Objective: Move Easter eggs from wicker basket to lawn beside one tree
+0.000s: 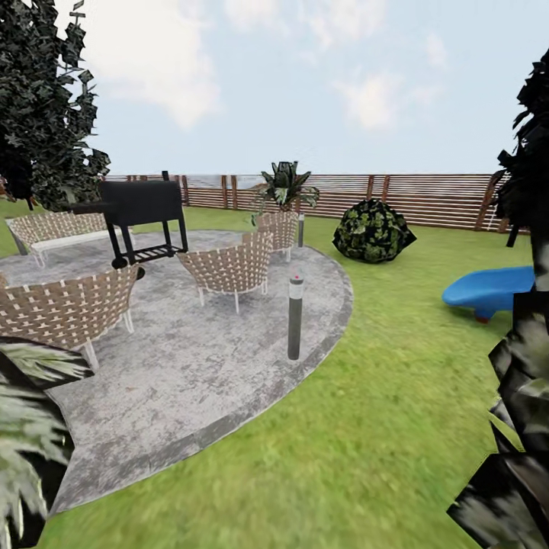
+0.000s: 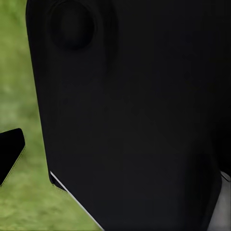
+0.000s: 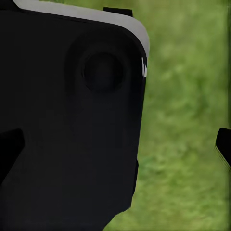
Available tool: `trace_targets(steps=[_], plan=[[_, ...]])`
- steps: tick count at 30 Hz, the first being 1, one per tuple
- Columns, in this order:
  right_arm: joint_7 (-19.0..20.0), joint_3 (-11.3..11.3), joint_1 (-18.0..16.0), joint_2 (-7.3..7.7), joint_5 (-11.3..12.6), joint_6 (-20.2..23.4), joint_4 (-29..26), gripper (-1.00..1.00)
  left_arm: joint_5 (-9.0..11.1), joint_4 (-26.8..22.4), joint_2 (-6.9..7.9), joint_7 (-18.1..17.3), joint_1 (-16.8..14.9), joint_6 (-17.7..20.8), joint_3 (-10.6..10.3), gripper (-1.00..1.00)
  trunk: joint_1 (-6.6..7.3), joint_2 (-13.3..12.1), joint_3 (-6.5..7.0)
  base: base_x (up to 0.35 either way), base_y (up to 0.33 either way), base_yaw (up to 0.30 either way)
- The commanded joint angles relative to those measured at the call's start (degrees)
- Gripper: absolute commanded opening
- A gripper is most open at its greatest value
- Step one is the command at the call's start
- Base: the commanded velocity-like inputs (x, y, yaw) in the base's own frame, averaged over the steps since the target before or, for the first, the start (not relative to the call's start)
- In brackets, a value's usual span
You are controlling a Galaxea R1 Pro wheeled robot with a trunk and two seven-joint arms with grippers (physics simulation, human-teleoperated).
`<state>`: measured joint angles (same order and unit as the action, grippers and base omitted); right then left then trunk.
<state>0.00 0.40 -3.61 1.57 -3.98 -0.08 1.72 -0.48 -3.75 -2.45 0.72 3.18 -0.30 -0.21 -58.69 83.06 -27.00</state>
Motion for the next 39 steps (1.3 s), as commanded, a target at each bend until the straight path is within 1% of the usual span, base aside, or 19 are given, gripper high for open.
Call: trace_targets(steps=[1, 13, 20, 36, 39], plan=[[0.0, 0.0, -0.1, 0.01, -0.4, 0.0, 0.2, 1.00, -0.1, -0.1, -0.01, 0.1, 0.0, 0.0, 0.0, 1.00, -0.03, 0.0, -0.04, 0.336, 0.000, 0.000], [0.0, 0.0, -0.1, 0.01, -0.4, -0.1, 0.2, 1.00, 0.0, -0.1, -0.01, 0.1, 0.0, 0.0, 0.0, 1.00, -0.03, 0.0, -0.04, 0.336, 0.000, -0.002], [0.0, 0.0, -0.1, 0.01, -0.4, 0.1, 0.2, 1.00, 0.0, -0.1, -0.06, 0.1, 0.0, 0.0, 0.0, 1.00, -0.03, 0.0, -0.15, 0.336, 0.000, -0.192], [0.0, 0.0, -0.1, 0.01, -0.4, 0.1, 0.2, 1.00, 0.0, -0.1, -0.02, 0.1, 0.0, 0.0, 0.0, 1.00, -0.03, 0.0, -0.17, 0.336, 0.000, -0.009], [0.0, 0.0, -0.1, 0.01, -0.4, 0.1, 0.3, 1.00, 0.0, -0.1, -0.01, 0.1, 0.0, -0.1, 0.0, 1.00, -0.03, 0.0, -0.22, 0.336, 0.000, -0.150]])
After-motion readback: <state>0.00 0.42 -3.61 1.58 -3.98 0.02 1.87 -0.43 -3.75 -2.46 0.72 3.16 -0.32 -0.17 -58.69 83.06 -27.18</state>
